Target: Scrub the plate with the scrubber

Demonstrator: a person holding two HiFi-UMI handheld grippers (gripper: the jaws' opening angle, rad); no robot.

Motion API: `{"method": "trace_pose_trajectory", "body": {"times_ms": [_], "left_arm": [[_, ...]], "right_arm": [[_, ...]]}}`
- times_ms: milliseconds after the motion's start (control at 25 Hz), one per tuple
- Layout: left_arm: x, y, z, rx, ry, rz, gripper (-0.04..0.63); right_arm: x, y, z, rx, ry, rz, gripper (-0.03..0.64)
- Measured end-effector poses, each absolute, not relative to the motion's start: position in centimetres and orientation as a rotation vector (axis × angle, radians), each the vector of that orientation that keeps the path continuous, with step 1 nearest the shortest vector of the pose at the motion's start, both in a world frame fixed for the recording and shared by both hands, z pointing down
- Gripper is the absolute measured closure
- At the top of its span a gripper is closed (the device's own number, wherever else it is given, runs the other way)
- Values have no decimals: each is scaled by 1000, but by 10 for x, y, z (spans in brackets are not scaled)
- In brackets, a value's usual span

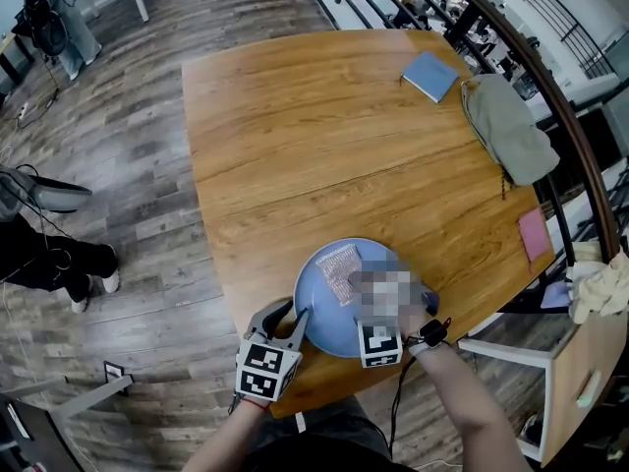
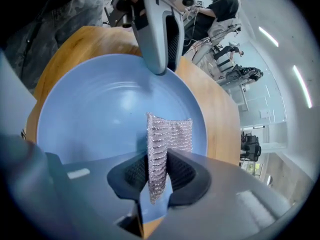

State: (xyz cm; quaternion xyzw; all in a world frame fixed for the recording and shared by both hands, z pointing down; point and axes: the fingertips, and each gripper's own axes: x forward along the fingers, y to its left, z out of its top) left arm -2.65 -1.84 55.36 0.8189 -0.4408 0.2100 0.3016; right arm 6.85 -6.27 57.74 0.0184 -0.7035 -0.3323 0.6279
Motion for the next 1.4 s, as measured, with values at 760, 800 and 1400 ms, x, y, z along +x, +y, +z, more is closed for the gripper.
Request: {"method": "trace_pose_trajectory", "body": {"times_ms": [760, 800, 1400], "left_arm": [[-24, -22, 553, 2154, -1262, 561, 497], [-24, -22, 553, 2154, -1264, 559, 497], [-26, -28, 551, 2151, -1298, 545, 517]], "right_arm": [[143, -42, 579, 273, -1578, -488, 532], [146, -37, 578, 275, -1582, -467, 532], [145, 46, 556, 49, -1657, 31, 532]]}}
